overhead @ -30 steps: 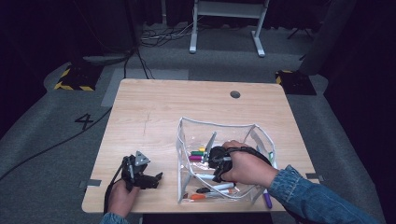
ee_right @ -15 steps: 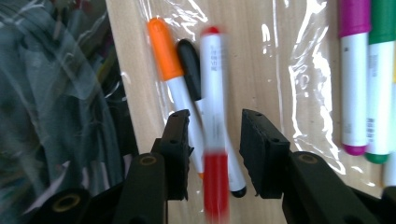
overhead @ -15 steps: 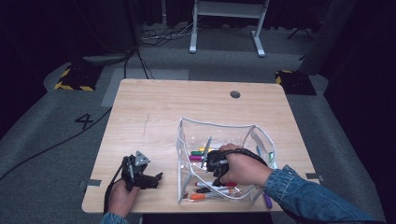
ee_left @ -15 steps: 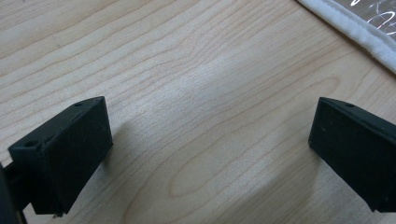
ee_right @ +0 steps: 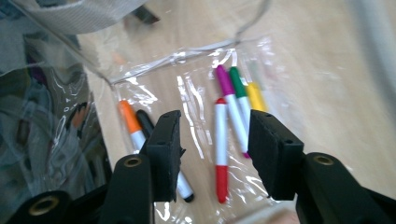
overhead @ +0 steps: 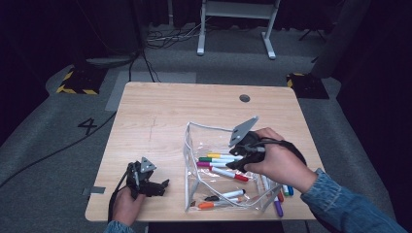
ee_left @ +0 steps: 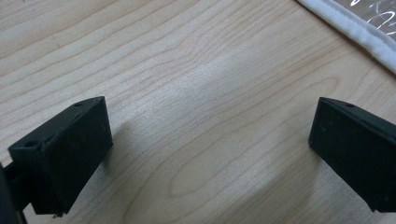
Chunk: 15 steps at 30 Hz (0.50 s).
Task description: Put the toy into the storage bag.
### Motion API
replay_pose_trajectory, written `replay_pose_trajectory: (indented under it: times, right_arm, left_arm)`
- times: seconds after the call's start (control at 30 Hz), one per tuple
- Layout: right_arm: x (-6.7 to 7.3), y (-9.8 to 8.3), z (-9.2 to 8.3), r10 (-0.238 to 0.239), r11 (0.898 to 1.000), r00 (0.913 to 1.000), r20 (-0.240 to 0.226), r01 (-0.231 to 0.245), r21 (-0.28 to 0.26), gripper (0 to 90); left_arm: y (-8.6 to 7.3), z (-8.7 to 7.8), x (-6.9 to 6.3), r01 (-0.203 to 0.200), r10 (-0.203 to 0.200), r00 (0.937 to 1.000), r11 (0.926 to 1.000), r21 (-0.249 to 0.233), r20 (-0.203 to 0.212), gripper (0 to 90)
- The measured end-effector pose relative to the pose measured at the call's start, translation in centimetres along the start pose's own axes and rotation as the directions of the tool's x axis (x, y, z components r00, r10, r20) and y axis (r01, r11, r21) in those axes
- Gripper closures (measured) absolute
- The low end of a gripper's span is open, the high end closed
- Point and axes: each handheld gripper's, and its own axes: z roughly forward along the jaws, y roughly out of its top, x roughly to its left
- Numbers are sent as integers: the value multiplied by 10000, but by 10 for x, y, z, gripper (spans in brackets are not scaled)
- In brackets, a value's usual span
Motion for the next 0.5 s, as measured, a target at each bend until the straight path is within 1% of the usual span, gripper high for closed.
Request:
replay_pose_trajectory:
  times: [0.07, 0.13, 0.2, 0.27, 0.33, 0.43, 0.47, 0.5]
  right_arm:
    - [-3, -6, -13, 250, 9996, 9986, 456, -243, -166, 517]
    - [-8, -14, -24, 716, 9965, 9959, 551, -690, -481, 515]
    - [-13, -24, -36, 1080, 9918, 9913, 751, -1023, -765, 512]
    - [-18, -34, -47, 1512, 9841, 9846, 874, -1415, -1078, 509]
    - [-23, -46, -57, 1974, 9736, 9756, 960, -1836, -1354, 509]
    - [-31, -66, -69, 2551, 9583, 9608, 1084, -2363, -1605, 515]
    - [-35, -74, -72, 2704, 9549, 9550, 1215, -2500, -1600, 515]
    - [-37, -78, -74, 2795, 9526, 9517, 1270, -2584, -1603, 516]
  left_arm:
    - [0, 0, 0, 15, -15, 10000, 10000, -2, 12, 0]
    - [0, 0, 0, 5, -5, 10000, 10000, 1, 2, 0]
    - [0, 0, 0, 21, -21, 10000, 10000, 0, 15, 0]
    - [0, 0, 0, -1, 1, 10000, 10000, 2, 1, 0]
    - [0, 0, 0, -6, 6, 10000, 10000, 3, 1, 0]
    - [0, 0, 0, 12, -12, 10000, 10000, -2, 9, 0]
    - [0, 0, 0, -3, 3, 10000, 10000, 0, -2, 0]
    - [0, 0, 0, -8, 8, 10000, 10000, 8, 0, 0]
